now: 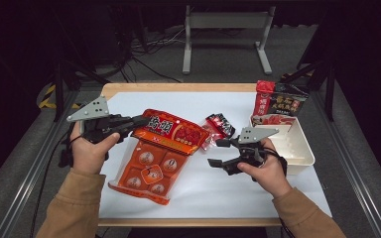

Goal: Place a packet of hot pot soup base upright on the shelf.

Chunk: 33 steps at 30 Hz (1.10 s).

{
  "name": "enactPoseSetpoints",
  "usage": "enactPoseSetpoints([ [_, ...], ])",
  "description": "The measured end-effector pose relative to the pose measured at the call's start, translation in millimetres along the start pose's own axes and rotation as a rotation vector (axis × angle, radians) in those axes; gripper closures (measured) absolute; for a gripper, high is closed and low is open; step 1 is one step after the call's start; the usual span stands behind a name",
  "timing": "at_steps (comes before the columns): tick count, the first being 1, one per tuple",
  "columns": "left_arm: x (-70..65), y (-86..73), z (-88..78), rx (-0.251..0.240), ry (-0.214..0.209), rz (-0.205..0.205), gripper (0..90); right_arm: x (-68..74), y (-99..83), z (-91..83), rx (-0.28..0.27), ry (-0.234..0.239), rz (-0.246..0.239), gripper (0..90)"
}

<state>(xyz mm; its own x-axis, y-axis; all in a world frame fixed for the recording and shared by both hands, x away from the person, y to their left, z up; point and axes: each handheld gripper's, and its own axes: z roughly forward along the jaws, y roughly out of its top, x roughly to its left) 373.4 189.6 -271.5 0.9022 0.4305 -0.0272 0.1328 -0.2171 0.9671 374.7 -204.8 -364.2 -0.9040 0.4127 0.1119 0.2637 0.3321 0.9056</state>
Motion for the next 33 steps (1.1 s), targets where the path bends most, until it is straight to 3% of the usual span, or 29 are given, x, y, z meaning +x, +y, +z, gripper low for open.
enactPoseSetpoints([
  [11, -30.2, 22.0, 2.7, -0.04, -0.027, 0.102, 90.0, 4.7, 2.4, 12.9, -0.036, 0.037, -0.033, 22.4],
  [14, -33.9, 25.5, 5.6, -0.042, -0.016, 0.121, 90.0, 4.8, 4.4, 17.0, -0.052, 0.038, -0.04, 21.4],
  [20, -33.4, 32.7, 8.0, -0.061, -0.006, 0.123, 90.0, -0.2, 6.7, 23.6, -0.077, 0.005, -0.039, 20.8],
  [21, -33.6, 35.4, 9.8, -0.064, -0.024, 0.119, 90.0, -0.6, 6.7, 24.4, -0.08, 0.004, -0.038, 20.6],
  [28, -44.0, 48.4, 22.2, -0.048, -0.046, 0.136, 90.0, 4.6, 4.4, 31.6, -0.1, 0.037, -0.041, 20.6],
  [33, -53.5, 60.1, 31.0, -0.063, -0.074, 0.151, 90.0, 14.0, 4.8, 35.7, -0.134, 0.079, -0.077, 19.9],
])
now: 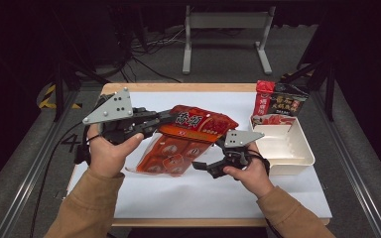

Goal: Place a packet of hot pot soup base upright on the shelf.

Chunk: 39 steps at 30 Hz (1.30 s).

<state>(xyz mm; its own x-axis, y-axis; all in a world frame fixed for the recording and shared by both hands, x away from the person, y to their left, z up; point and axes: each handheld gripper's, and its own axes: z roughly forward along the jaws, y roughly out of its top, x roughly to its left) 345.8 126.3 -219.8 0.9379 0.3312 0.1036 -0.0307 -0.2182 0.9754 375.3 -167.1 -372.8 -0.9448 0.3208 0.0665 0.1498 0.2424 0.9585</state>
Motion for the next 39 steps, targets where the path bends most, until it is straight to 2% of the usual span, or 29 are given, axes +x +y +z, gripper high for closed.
enactPoseSetpoints([
  [6, -3.8, 5.2, 10.3, -0.006, -0.015, 0.011, 90.0, 3.1, 1.1, -0.3, -0.042, -0.003, -0.01, 20.6],
  [11, -7.0, 5.6, 15.8, -0.018, -0.027, 0.007, 90.0, 0.0, -0.6, -1.1, -0.078, -0.002, 0.011, 20.0],
  [14, -9.8, 5.3, 16.5, -0.012, -0.032, 0.019, 90.0, -1.7, -1.3, -1.3, -0.095, 0.01, 0.019, 19.1],
  [17, -10.1, 4.5, 15.9, -0.013, -0.028, 0.019, 90.0, -1.0, -1.7, -0.4, -0.105, 0.017, 0.023, 21.4],
  [18, -9.3, 3.3, 14.7, -0.015, -0.02, 0.016, 90.0, 0.9, -0.1, -1.2, -0.102, 0.023, 0.019, 34.8],
  [24, -6.2, -2.2, 10.9, -0.025, -0.012, 0.002, 90.0, 3.7, 9.2, -10.3, -0.089, 0.039, -0.022, 62.6],
  [29, -3.7, -4.5, 8.4, -0.035, -0.001, -0.008, 90.0, 6.1, 12.8, -12.9, -0.064, 0.066, -0.039, 69.4],
  [33, -2.5, -7.1, 7.4, -0.042, 0.004, -0.024, 90.0, 7.9, 15.6, -14.6, -0.045, 0.073, -0.045, 70.0],
  [39, -0.2, -9.5, 7.5, -0.037, 0.017, -0.023, 90.0, 7.3, 22.6, -22.6, 0.006, 0.078, -0.047, 70.3],
])
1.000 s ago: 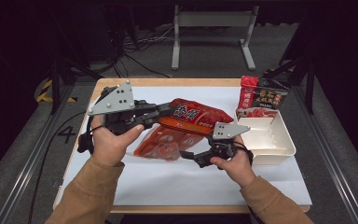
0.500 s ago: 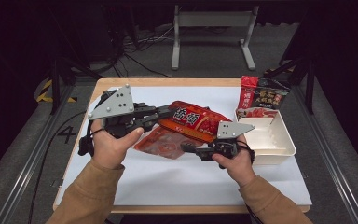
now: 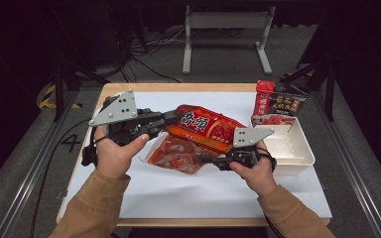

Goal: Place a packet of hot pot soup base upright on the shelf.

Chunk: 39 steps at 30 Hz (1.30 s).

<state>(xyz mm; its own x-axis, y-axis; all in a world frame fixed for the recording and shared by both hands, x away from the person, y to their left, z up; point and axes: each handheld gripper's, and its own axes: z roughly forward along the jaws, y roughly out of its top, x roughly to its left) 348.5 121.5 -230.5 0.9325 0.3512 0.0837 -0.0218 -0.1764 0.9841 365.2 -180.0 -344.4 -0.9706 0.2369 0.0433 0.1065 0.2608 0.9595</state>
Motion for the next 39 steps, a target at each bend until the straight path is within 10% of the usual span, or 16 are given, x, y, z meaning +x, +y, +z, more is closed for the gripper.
enactPoseSetpoints([
  [8, 2.9, -5.2, -3.9, 0.038, 0.049, -0.017, 87.8, -2.0, 12.5, -14.4, 0.092, -0.041, -0.021, 70.3],
  [15, 8.8, -14.2, -9.7, 0.063, 0.112, -0.042, 63.4, -7.4, 21.4, -33.1, 0.157, -0.087, -0.015, 70.3],
  [39, 31.3, -83.7, -35.2, 0.174, 0.23, -0.123, 54.0, -28.4, 45.7, -87.6, 0.231, -0.283, 0.087, 70.2],
])
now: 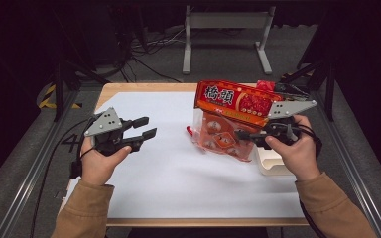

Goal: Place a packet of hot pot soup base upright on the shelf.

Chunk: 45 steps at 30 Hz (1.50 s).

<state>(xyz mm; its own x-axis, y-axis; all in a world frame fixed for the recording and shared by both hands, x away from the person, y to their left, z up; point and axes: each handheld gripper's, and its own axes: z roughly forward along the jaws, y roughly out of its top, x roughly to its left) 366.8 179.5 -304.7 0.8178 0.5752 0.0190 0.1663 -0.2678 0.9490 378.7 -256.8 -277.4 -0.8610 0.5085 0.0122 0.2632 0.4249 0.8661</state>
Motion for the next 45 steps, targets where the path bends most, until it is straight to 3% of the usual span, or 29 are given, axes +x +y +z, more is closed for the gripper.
enactPoseSetpoints([
  [5, 6.6, -15.8, -7.3, -0.024, 0.014, -0.038, 52.1, -4.6, 1.7, -5.8, -0.003, -0.021, 0.006, 70.2],
  [11, 13.9, -28.6, -7.3, 0.01, 0.042, -0.055, 51.5, -8.9, 3.6, -12.3, -0.002, -0.044, 0.011, 70.2],
  [23, 18.9, -34.0, -9.7, 0.015, 0.076, -0.062, 47.8, -23.5, 5.0, -34.0, -0.006, -0.103, 0.032, 70.2],
  [45, 25.2, -40.8, -10.6, 0.03, 0.081, -0.091, 41.5, -45.9, -9.1, -83.4, -0.051, -0.247, 0.096, 70.1],
])
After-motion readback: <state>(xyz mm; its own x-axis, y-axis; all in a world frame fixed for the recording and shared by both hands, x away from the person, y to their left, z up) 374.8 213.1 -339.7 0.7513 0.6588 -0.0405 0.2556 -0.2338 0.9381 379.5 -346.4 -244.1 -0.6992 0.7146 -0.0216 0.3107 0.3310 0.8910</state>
